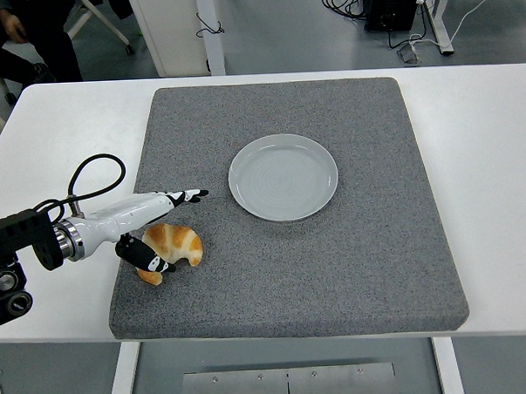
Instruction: Place the bread on the plate
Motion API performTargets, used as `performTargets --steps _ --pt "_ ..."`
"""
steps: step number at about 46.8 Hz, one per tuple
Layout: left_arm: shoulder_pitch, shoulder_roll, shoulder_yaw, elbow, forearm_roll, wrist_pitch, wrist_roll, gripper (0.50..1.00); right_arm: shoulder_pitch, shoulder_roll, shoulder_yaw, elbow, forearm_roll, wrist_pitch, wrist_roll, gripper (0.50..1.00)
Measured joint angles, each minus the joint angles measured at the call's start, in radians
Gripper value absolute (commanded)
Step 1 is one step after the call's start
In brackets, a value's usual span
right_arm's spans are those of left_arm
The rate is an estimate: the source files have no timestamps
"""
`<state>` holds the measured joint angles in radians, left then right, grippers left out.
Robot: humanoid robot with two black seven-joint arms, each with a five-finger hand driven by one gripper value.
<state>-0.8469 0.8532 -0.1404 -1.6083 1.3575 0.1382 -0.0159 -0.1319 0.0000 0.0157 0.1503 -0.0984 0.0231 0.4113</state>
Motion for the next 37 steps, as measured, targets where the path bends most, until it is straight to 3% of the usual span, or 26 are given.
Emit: performTargets --steps 3,15,21,28,37 --pt "0.0 -0.002 0.0 0.005 0.002 0.009 0.0 0.884 0.0 0.0 0.0 0.0 0.0 0.0 0.0 1.0" --pt "0.002 -0.001 0.004 0.01 0.009 0.011 0.0 0.798 0.0 0.0 0.0 0.0 0.0 0.0 0.0 1.0" --pt "0.015 0.0 0.004 0.01 0.009 0.011 0.001 0.693 0.0 0.0 0.0 0.0 0.0 0.0 0.0 1.0" --pt "0.02 0.003 0.001 0.01 0.008 0.011 0.001 0.5 0.0 0.0 0.0 0.0 0.0 0.0 0.0 1.0" --pt "0.012 0.014 -0.028 0.008 -0.002 0.007 -0.007 0.5 0.0 0.0 0.0 0.0 0.0 0.0 0.0 1.0"
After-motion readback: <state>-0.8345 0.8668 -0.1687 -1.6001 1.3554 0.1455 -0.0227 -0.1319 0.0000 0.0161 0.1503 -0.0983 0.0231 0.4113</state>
